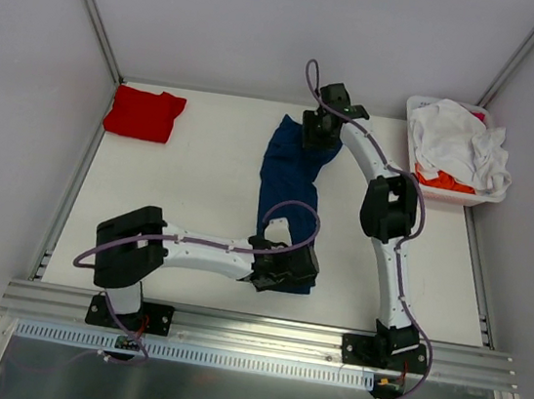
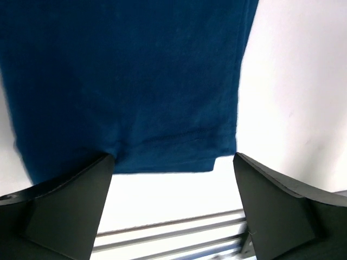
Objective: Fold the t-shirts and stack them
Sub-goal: Fold the tshirt
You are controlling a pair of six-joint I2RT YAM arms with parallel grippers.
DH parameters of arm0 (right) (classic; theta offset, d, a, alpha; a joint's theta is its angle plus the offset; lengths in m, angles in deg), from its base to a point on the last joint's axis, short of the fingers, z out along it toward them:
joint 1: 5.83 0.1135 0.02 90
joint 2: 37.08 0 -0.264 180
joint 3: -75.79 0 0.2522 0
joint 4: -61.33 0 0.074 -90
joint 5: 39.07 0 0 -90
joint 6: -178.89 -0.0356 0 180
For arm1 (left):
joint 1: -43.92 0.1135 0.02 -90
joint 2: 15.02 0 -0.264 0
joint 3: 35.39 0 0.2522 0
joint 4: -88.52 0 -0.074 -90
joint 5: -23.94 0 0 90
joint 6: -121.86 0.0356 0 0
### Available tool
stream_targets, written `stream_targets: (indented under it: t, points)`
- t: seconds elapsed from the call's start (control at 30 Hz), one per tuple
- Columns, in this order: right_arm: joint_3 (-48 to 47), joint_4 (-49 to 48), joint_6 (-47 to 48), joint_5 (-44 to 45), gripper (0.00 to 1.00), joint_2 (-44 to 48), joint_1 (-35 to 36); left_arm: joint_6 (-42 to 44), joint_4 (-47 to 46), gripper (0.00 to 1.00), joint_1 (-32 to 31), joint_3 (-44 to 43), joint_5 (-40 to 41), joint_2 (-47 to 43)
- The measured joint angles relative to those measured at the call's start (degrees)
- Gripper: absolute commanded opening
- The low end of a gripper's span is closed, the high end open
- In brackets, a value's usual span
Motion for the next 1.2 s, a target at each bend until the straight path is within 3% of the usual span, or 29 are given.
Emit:
stream_targets:
  t: [0.3,0.5,0.77,0.93,1.2]
  points:
    - [5.6,0.8,0.7,2.9,0.53,16.2,0.0,4.9,13.3,0.99,-2.1,0.0,7.4,-11.8]
    - [25.9,-2.4,-0.2,8.2,0.53,33.2,0.8,7.0,19.4,0.99,-1.6,0.0,10.3,-19.0]
    - [58.1,-6.5,-5.6,11.9,0.53,49.7,4.1,5.6,21.5,0.99,1.4,10.4,9.6,-23.5]
    - [69.2,-7.7,-8.7,14.0,0.53,58.2,7.6,4.1,22.5,0.99,2.5,14.5,9.0,-23.5]
    - [78.3,-8.9,-13.8,16.9,0.54,67.5,12.3,3.7,19.9,0.99,4.0,16.2,6.9,-21.8]
